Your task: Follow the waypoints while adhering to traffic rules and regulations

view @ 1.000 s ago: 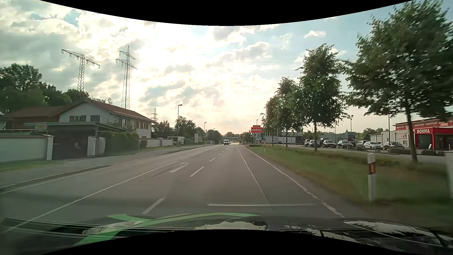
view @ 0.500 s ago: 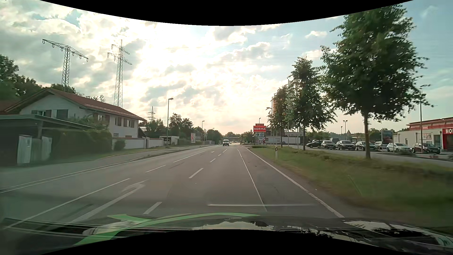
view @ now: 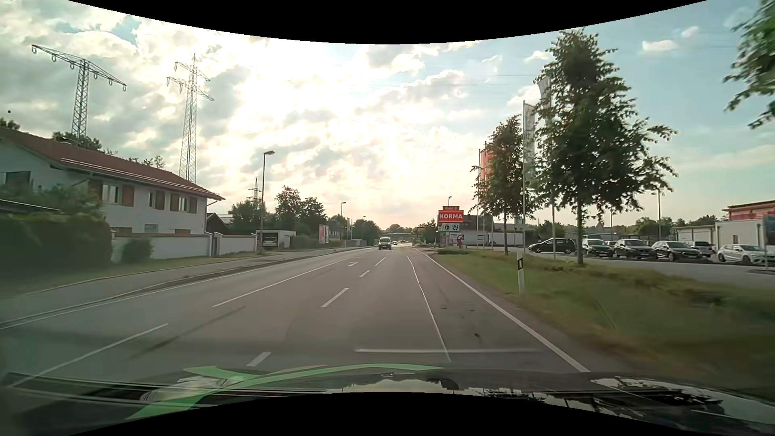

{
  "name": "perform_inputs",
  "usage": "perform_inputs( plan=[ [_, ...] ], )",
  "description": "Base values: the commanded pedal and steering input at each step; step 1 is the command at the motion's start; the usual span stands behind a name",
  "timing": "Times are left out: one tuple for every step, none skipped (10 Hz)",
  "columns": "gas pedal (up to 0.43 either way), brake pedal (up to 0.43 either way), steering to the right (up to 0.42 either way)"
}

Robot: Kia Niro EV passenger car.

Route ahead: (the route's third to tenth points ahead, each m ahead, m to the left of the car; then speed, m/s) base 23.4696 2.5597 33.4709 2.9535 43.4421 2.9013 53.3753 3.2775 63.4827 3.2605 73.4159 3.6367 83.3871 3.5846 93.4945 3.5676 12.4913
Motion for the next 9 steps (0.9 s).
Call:
perform_inputs(
  plan=[
    [0.130, 0.000, -0.004],
    [0.130, 0.000, -0.004],
    [0.118, 0.000, -0.004],
    [0.118, 0.000, -0.004],
    [0.118, 0.000, -0.004],
    [0.059, 0.000, -0.004],
    [0.059, 0.000, -0.004],
    [0.079, 0.000, -0.004],
    [0.130, 0.000, -0.004]
  ],
)
